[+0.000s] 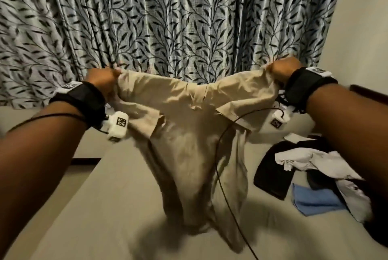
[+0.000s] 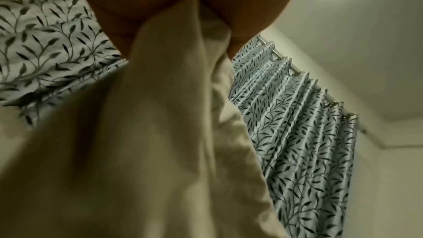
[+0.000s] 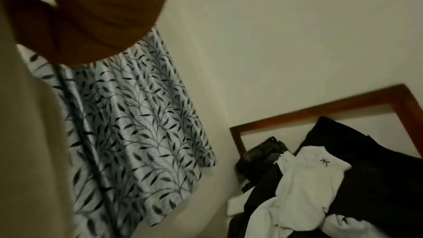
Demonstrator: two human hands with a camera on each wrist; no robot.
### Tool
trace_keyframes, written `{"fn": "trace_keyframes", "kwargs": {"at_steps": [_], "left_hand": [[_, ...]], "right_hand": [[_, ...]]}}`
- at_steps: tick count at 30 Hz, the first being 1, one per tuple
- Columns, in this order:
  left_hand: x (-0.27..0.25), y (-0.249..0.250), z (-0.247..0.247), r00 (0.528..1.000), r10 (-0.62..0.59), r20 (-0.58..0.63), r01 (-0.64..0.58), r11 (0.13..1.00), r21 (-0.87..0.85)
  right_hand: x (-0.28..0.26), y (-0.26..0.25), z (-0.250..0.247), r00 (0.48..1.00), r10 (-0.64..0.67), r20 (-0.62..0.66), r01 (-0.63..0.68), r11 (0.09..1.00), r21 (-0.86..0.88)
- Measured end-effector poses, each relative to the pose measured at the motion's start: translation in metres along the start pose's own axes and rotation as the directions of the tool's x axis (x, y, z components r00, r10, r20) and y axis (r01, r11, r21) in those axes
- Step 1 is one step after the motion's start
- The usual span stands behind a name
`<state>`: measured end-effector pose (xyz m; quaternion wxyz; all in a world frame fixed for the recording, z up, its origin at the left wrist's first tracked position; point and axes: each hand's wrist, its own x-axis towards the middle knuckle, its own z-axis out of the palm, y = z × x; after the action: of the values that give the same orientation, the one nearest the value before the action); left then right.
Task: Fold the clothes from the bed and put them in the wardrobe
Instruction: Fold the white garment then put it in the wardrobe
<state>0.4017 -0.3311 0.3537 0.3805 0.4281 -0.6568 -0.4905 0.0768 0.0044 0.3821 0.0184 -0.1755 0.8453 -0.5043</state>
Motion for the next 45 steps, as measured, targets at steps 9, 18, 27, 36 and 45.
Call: {"fn": "trace_keyframes", "kwargs": {"at_steps": [9, 18, 27, 36, 45], "left_hand": [[-0.122, -0.042, 0.116, 0.843, -0.064, 0.535, 0.216, 0.950, -0.227], [-0.165, -0.068, 0.132, 0.846, 0.152, 0.511, 0.009, 0.954, -0.298], [-0.127, -0.057, 0.134, 0.603, 0.563, 0.565, -0.532, 0.812, -0.241], [-0.115, -0.031, 0.100, 0.508, 0.619, 0.600, -0.807, 0.585, 0.080], [-0.115, -0.001, 0.070, 0.555, 0.655, 0.512, -0.818, 0.543, 0.192]], "right_hand": [[-0.129, 0.011, 0.112, 0.875, -0.149, 0.461, -0.036, 0.929, 0.368], [-0.135, 0.036, 0.135, 0.884, -0.224, 0.409, 0.083, 0.939, 0.335], [-0.123, 0.013, 0.113, 0.563, -0.577, 0.592, 0.241, 0.799, 0.550], [-0.110, 0.070, 0.113, 0.443, -0.500, 0.744, 0.131, 0.857, 0.498], [-0.160, 0.115, 0.151, 0.720, -0.694, -0.005, 0.598, 0.616, 0.513]]}}
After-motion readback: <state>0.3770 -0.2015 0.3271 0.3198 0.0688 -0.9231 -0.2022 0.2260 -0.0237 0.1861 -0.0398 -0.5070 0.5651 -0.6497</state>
